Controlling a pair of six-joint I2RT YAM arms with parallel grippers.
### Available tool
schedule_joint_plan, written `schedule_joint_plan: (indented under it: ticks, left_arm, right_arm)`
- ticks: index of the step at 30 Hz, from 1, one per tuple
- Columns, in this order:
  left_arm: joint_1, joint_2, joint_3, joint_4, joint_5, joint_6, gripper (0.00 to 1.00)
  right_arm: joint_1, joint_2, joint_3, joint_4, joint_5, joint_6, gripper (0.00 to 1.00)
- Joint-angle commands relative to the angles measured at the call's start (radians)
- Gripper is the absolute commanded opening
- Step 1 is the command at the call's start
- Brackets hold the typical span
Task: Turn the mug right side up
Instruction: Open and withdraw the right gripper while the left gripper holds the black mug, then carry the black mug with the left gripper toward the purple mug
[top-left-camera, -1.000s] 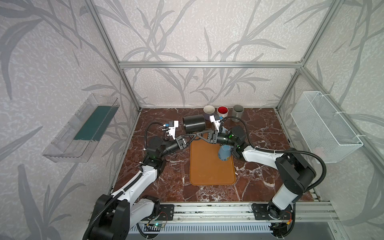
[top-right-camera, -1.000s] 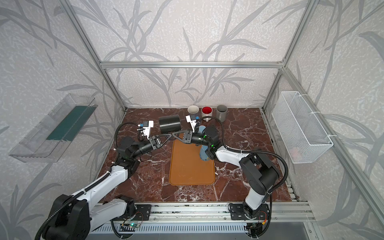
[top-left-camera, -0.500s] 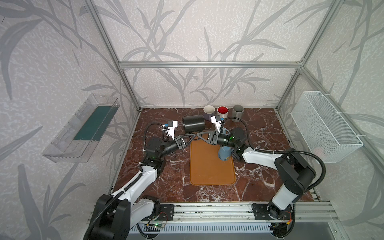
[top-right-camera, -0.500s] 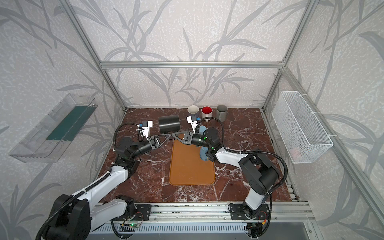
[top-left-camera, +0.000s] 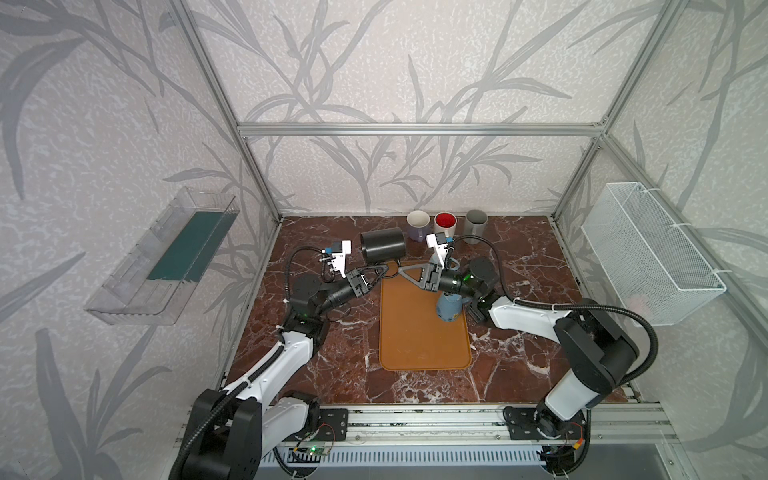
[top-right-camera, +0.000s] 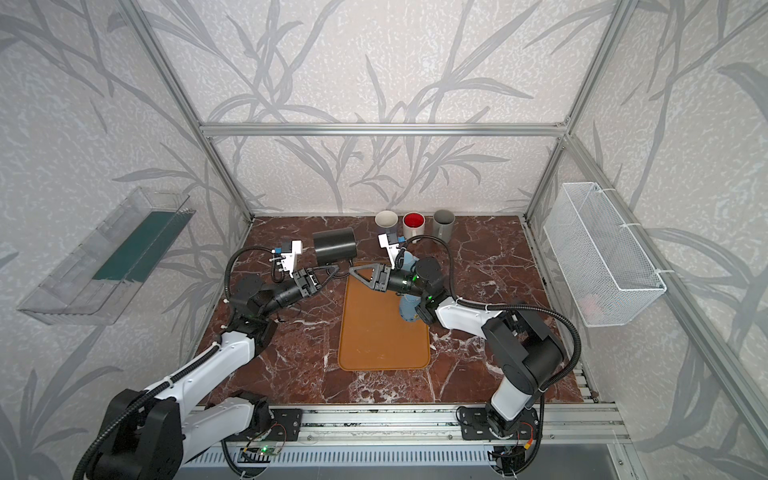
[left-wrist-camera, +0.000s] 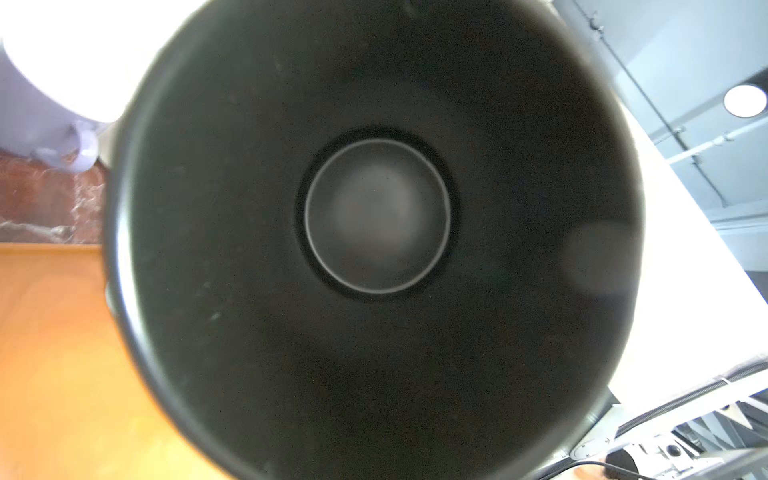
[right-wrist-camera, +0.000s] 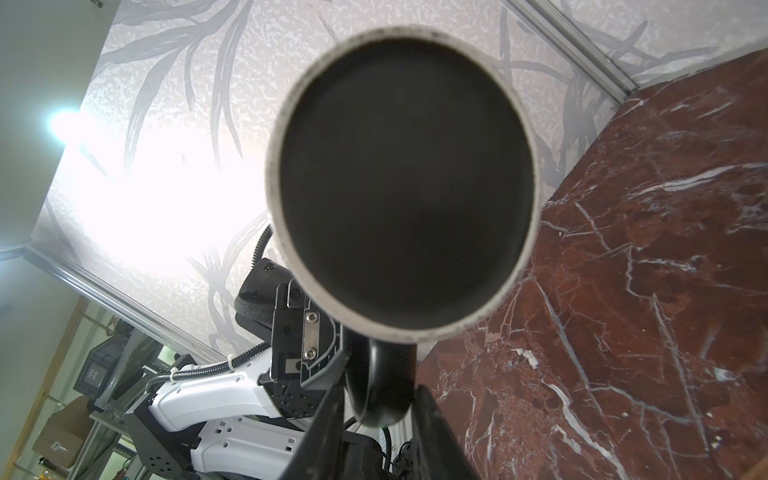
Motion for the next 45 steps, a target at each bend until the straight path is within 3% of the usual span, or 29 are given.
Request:
schedule_joint_plan:
  ticks: [1, 5, 13, 23, 45]
  left_arm:
    - [0.008, -0.028, 0.027, 0.05, -0.001, 0.052, 0.0]
    - [0.011, -0.013, 0.039, 0.051, 0.013, 0.087, 0.0]
    - [0.011, 0.051, 0.133, -0.286, -0.063, 0.276, 0.0]
    - [0.012, 0.214, 0.2, -0.336, -0.088, 0.371, 0.0]
    - [0.012, 0.647, 0.645, -0.719, -0.185, 0.594, 0.0]
  right_arm:
    - [-0.027, -0.079, -0.027, -0.037, 0.003, -0.063, 0.29]
    - [-0.06, -0.133, -0.058, -0.093, 0.009, -0.094, 0.29]
    - [-0.144, -0.292, -0.135, -0.251, 0.042, -0.168, 0.29]
    - [-0.211, -0.469, -0.188, -0.461, 0.086, -0.256, 0.29]
    - [-0.289, -0.621, -0.271, -0.586, 0.104, -0.287, 0.3]
